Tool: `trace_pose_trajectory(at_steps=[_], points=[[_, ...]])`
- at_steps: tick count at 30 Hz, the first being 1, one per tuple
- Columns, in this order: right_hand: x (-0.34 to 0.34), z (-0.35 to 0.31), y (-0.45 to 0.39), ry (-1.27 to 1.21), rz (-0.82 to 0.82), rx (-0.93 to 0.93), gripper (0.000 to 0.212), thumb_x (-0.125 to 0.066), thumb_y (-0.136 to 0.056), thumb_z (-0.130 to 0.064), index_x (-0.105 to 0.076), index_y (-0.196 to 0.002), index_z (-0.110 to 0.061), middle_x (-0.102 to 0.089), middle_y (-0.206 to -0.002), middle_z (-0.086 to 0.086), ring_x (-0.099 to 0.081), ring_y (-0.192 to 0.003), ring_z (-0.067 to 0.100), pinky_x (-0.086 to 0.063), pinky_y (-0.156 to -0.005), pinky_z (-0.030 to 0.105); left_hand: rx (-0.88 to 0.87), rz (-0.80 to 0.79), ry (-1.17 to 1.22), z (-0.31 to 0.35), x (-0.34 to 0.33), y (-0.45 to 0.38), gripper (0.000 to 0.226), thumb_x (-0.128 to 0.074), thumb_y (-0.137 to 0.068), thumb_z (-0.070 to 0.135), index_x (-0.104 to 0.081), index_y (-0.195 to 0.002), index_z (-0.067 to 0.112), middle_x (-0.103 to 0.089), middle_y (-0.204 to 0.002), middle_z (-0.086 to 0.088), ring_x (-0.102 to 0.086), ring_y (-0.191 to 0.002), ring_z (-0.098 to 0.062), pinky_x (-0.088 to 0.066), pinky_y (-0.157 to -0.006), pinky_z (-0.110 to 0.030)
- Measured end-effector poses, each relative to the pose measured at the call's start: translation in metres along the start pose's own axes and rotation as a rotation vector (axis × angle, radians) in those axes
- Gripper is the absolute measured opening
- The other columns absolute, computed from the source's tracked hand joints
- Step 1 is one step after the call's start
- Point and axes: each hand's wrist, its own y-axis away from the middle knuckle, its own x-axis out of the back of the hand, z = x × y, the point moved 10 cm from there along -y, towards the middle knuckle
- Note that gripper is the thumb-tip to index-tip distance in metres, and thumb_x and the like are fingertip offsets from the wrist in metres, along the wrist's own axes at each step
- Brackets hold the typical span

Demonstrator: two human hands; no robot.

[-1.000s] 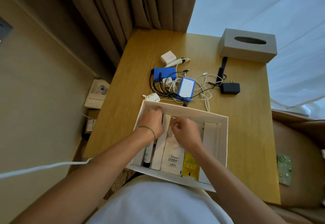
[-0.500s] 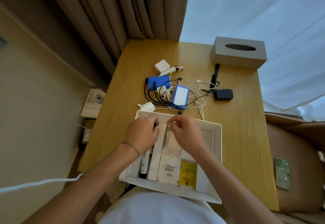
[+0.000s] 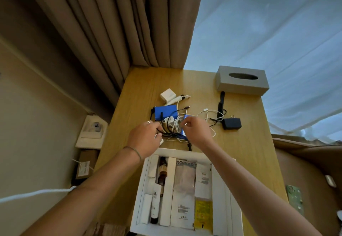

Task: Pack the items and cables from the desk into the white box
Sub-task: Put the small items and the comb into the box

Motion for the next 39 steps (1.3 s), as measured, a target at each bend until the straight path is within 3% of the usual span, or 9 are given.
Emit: trace_pose_trajectory(at_steps=[2, 5, 11, 18, 22, 29, 32, 36, 39], points=[[-0.015, -0.007, -0.017, 0.08, -0.032, 0.016, 0.026, -0.05, -0.094, -0.013, -0.075, -0.1, -0.013, -0.076, -0.094, 0.008, -0.069, -0.082, 0.027, -0.059, -0.073, 0.04, 0.002, -0.028, -0.005, -0.009, -0.004, -0.007, 0.018, -0.059, -0.095, 0.028, -0.067, -0.111, 0.026, -0.066, -0.108, 0.007, -0.062, -0.091, -0.01, -0.056, -0.075, -0.03], [-0.037, -0.022, -0.044, 0.205, -0.031, 0.05, 0.029, -0.054, -0.092, -0.014, -0.07, -0.116, -0.017, -0.071, -0.108, 0.006, -0.067, -0.094, 0.027, -0.053, -0.07, 0.033, 0.023, -0.061, 0.011, -0.028, -0.01, -0.015, 0.018, -0.059, -0.096, 0.028, -0.067, -0.112, 0.026, -0.066, -0.106, 0.008, -0.061, -0.091, -0.009, -0.055, -0.075, -0.026], [-0.082, -0.051, -0.082, 0.515, -0.069, 0.169, 0.019, -0.054, -0.095, -0.022, -0.058, -0.111, -0.011, -0.056, -0.113, 0.012, -0.059, -0.096, 0.031, -0.043, -0.067, 0.037, 0.086, -0.144, 0.046, -0.066, -0.025, -0.026, 0.016, -0.059, -0.095, 0.027, -0.068, -0.108, 0.026, -0.067, -0.103, 0.007, -0.062, -0.091, -0.009, -0.057, -0.08, -0.032], [-0.098, -0.047, -0.096, 0.818, -0.119, 0.103, 0.016, -0.056, -0.094, -0.03, -0.057, -0.1, -0.016, -0.06, -0.094, 0.007, -0.059, -0.077, 0.022, -0.043, -0.061, 0.03, 0.053, -0.16, -0.007, -0.083, -0.038, -0.031, 0.016, -0.057, -0.096, 0.028, -0.068, -0.108, 0.026, -0.065, -0.103, 0.008, -0.06, -0.087, -0.008, -0.055, -0.075, -0.027], [-0.1, -0.044, -0.101, 0.813, -0.142, 0.077, 0.016, -0.058, -0.094, -0.032, -0.058, -0.089, -0.016, -0.057, -0.083, 0.005, -0.058, -0.075, 0.021, -0.045, -0.06, 0.03, 0.027, -0.176, -0.028, -0.084, -0.049, -0.035, 0.015, -0.057, -0.096, 0.028, -0.067, -0.105, 0.027, -0.065, -0.101, 0.007, -0.059, -0.084, -0.009, -0.053, -0.072, -0.026], [-0.081, -0.039, -0.097, 0.616, 0.035, 0.138, 0.039, -0.056, -0.093, -0.047, -0.07, -0.09, -0.011, -0.058, -0.106, 0.01, -0.05, -0.102, 0.028, -0.042, -0.085, 0.039, 0.042, -0.234, -0.046, -0.092, -0.078, -0.041, 0.022, -0.063, -0.093, 0.032, -0.065, -0.115, 0.027, -0.064, -0.112, 0.004, -0.06, -0.09, -0.012, -0.054, -0.073, -0.027], [-0.06, -0.029, -0.087, 0.4, 0.105, 0.08, 0.039, -0.058, -0.093, -0.049, -0.076, -0.095, -0.014, -0.062, -0.107, 0.006, -0.048, -0.101, 0.025, -0.042, -0.085, 0.038, 0.041, -0.257, -0.041, -0.093, -0.09, -0.042, 0.043, -0.072, -0.086, 0.042, -0.059, -0.125, 0.027, -0.063, -0.119, 0.003, -0.062, -0.101, -0.014, -0.055, -0.076, -0.029], [-0.033, -0.009, -0.069, -0.207, 0.145, -0.119, 0.033, -0.062, -0.093, -0.046, -0.077, -0.102, -0.018, -0.068, -0.107, 0.001, -0.06, -0.098, 0.019, -0.051, -0.081, 0.037, 0.029, -0.31, -0.063, -0.089, -0.107, -0.045, 0.077, -0.078, -0.073, 0.056, -0.047, -0.138, 0.027, -0.059, -0.13, 0.0, -0.058, -0.116, -0.02, -0.053, -0.082, -0.035], [-0.025, -0.003, -0.05, -0.727, 0.119, -0.243, 0.016, -0.06, -0.096, -0.039, -0.07, -0.094, -0.026, -0.074, -0.097, 0.001, -0.067, -0.093, 0.014, -0.053, -0.077, 0.031, 0.014, -0.336, -0.102, -0.086, -0.118, -0.047, 0.085, -0.079, -0.069, 0.059, -0.041, -0.138, 0.029, -0.058, -0.13, -0.002, -0.057, -0.115, -0.022, -0.051, -0.08, -0.034]])
